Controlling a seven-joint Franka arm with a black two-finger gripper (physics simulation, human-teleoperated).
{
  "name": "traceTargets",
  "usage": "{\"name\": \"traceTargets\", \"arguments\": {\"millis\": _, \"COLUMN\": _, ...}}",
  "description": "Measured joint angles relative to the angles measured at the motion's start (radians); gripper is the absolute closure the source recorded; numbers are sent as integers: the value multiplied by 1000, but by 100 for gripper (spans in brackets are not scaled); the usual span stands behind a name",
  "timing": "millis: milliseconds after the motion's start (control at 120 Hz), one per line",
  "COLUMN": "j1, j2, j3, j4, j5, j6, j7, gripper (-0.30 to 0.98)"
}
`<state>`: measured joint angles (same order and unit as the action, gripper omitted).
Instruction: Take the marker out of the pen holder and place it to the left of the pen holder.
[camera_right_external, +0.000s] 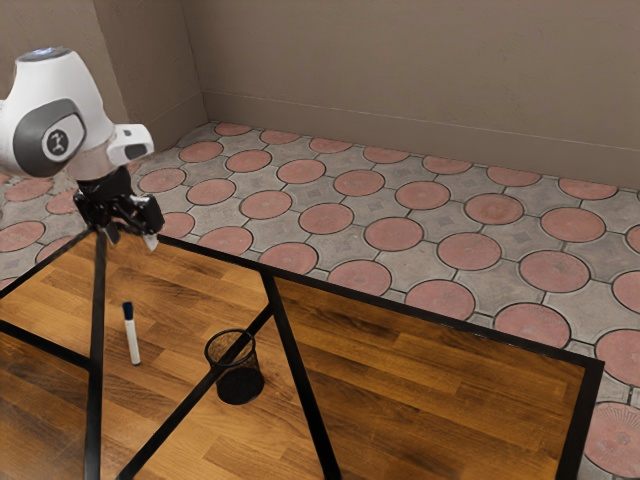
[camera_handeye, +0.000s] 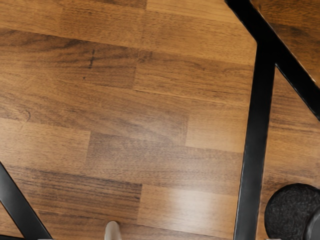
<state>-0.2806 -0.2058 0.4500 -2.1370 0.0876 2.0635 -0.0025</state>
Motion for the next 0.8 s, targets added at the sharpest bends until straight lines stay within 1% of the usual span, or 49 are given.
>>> {"name": "traceTargets", "arguments": {"millis": 117, "j1": -21, "j2": 3, "j3": -132, "j4": 88, "j5": 5, "j6": -84, "j7": 17, "gripper": 9}}
{"name": "traceTargets", "arguments": {"millis": 192, "j1": -28, "j2": 10, "j3": -166, "j4": 107, "j5": 6, "j6": -118, "j7": 26, "gripper": 7}}
{"name": "traceTargets", "arguments": {"millis": 425, "j1": -27, "j2": 11, "j3": -177, "j4": 116, "j5": 7, "j6": -165, "j7": 49, "gripper": 4}}
{"name": "traceTargets", "arguments": {"millis": 800, "j1": -26, "j2": 10, "j3": -176, "j4": 114, "j5": 8, "j6": -183, "j7": 71, "gripper": 2}}
